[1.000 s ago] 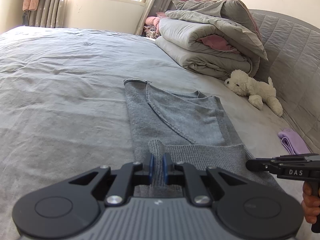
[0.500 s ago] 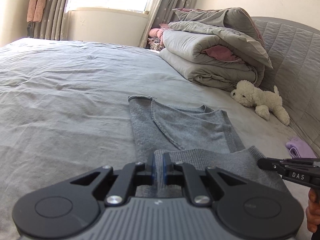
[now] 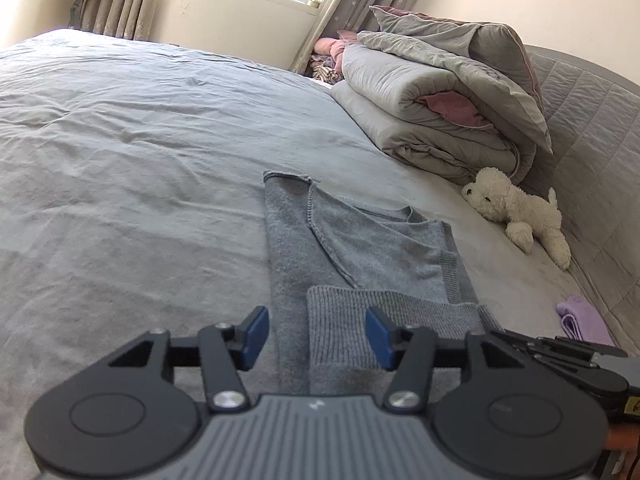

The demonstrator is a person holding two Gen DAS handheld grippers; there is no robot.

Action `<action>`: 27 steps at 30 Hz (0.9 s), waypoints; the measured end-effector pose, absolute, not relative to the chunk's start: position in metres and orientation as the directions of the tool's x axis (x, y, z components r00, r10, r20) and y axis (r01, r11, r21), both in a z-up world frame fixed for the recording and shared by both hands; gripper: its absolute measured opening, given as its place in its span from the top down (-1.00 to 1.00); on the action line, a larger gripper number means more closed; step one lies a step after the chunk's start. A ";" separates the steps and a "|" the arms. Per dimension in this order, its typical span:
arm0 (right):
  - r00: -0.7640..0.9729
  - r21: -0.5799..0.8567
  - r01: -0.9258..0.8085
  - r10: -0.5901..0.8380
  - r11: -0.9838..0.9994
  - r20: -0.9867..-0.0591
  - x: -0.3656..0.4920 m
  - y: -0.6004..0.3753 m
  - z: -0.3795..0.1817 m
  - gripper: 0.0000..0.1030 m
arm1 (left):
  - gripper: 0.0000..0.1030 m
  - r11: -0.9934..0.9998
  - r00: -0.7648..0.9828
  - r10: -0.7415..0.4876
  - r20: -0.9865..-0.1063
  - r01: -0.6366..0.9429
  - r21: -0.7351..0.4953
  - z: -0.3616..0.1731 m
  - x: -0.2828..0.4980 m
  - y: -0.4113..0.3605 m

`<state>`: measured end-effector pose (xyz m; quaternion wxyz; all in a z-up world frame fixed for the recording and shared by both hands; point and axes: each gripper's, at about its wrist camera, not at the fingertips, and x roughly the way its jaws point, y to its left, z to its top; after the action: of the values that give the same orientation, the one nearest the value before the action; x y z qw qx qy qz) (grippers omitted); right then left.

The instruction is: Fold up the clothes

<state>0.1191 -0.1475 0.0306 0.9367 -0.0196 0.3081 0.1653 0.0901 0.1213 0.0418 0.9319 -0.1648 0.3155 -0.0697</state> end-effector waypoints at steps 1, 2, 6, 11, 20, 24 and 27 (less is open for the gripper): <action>0.745 0.094 -0.320 0.312 0.943 -0.590 0.119 -0.150 0.031 0.71 | -0.20 0.935 0.794 -0.234 -0.561 0.026 -0.354 0.042 0.089 0.122; 0.739 0.122 -0.313 0.323 0.942 -0.591 0.120 -0.153 0.033 0.71 | -0.15 0.932 0.798 -0.239 -0.554 0.030 -0.360 0.043 0.088 0.123; 0.715 0.193 -0.297 0.351 0.935 -0.605 0.121 -0.161 0.035 0.71 | 0.37 0.936 0.786 -0.267 -0.558 0.075 -0.343 0.042 0.088 0.116; 0.729 0.135 -0.305 0.322 0.943 -0.604 0.118 -0.154 0.033 0.71 | 0.81 0.961 0.786 -0.241 -0.570 0.113 -0.251 0.038 0.086 0.102; 0.821 0.071 -0.291 0.287 0.954 -0.493 0.108 -0.158 0.050 0.89 | 0.92 0.958 0.797 -0.250 -0.550 0.123 -0.258 0.045 0.084 0.106; 0.774 0.143 -0.299 0.328 0.943 -0.542 0.117 -0.164 0.044 0.86 | 0.91 0.960 0.793 -0.240 -0.560 0.110 -0.256 0.044 0.084 0.105; 0.728 0.229 -0.284 0.365 0.931 -0.581 0.124 -0.167 0.035 0.61 | 0.88 0.949 0.767 -0.269 -0.583 0.108 -0.296 0.041 0.088 0.109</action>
<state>0.1236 -0.1674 0.0351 0.9274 0.0620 0.3249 0.1749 0.0884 0.1090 0.0415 0.9318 -0.1234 0.3261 -0.1009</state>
